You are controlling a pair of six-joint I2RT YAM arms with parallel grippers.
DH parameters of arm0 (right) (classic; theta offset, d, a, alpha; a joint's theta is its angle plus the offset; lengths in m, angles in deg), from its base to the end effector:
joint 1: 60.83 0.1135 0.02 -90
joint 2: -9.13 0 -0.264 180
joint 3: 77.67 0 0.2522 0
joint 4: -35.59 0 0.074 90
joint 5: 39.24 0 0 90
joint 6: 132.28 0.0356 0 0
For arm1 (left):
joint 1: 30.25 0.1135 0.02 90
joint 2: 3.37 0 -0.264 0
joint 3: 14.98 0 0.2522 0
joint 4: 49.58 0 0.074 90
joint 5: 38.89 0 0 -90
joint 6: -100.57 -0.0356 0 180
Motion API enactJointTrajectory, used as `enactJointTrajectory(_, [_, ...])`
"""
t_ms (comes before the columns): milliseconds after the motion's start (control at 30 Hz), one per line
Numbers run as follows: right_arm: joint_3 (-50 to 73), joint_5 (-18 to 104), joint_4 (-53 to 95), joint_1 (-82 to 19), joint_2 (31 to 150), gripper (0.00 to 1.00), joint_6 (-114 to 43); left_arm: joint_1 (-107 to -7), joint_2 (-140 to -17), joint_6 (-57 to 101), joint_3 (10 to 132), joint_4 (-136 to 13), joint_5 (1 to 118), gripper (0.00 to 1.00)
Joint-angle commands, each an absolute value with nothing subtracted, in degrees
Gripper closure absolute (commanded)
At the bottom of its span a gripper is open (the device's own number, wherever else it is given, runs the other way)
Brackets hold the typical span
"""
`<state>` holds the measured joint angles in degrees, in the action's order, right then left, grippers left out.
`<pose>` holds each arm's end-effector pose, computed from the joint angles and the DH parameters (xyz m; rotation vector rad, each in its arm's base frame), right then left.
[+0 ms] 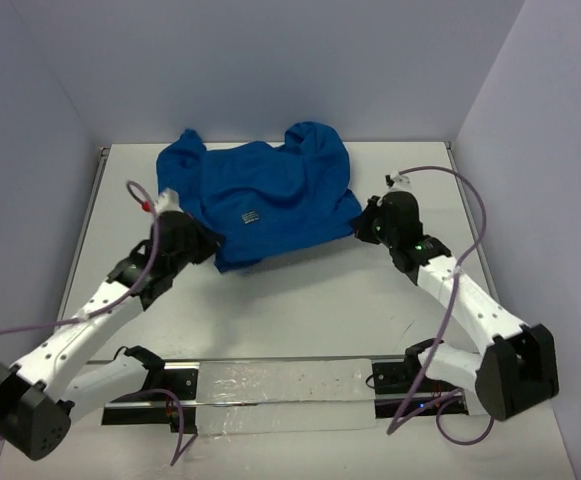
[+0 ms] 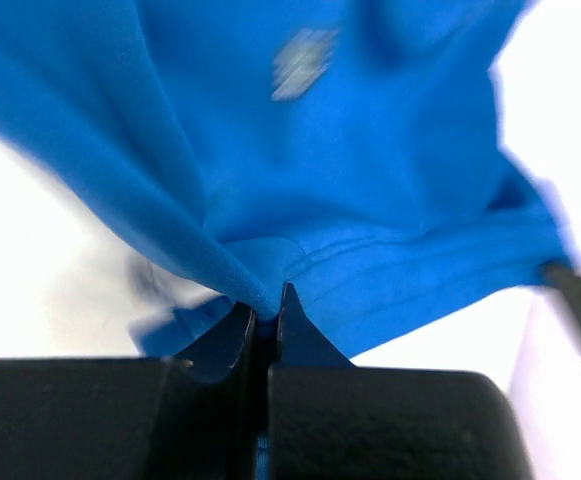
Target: Zip up the jacket
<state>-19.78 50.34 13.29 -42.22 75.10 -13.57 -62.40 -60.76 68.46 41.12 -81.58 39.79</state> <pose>0.2432 0.0822 0.2637 0.1840 2.1335 0.4996 0.1907 -0.1116 0.2704 -0.6103 2.1378 -0.6920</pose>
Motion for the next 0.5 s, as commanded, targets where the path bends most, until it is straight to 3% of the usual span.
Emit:
enactJointTrajectory(0, [-17.4,55.3,16.0,-42.0,64.1,1.00,-14.8,-60.1,-53.2,59.7,53.6,-85.9,36.3,1.00])
enactJointTrajectory(133, [-13.6,56.5,15.0,-42.0,58.2,1.00,-16.9,-60.1,-50.5,56.0,59.7,-85.1,36.9,1.00])
enactJointTrajectory(467, [-2.3,55.2,11.2,-42.0,56.4,1.00,-21.2,-60.1,-51.4,54.7,67.5,-83.2,39.0,1.00])
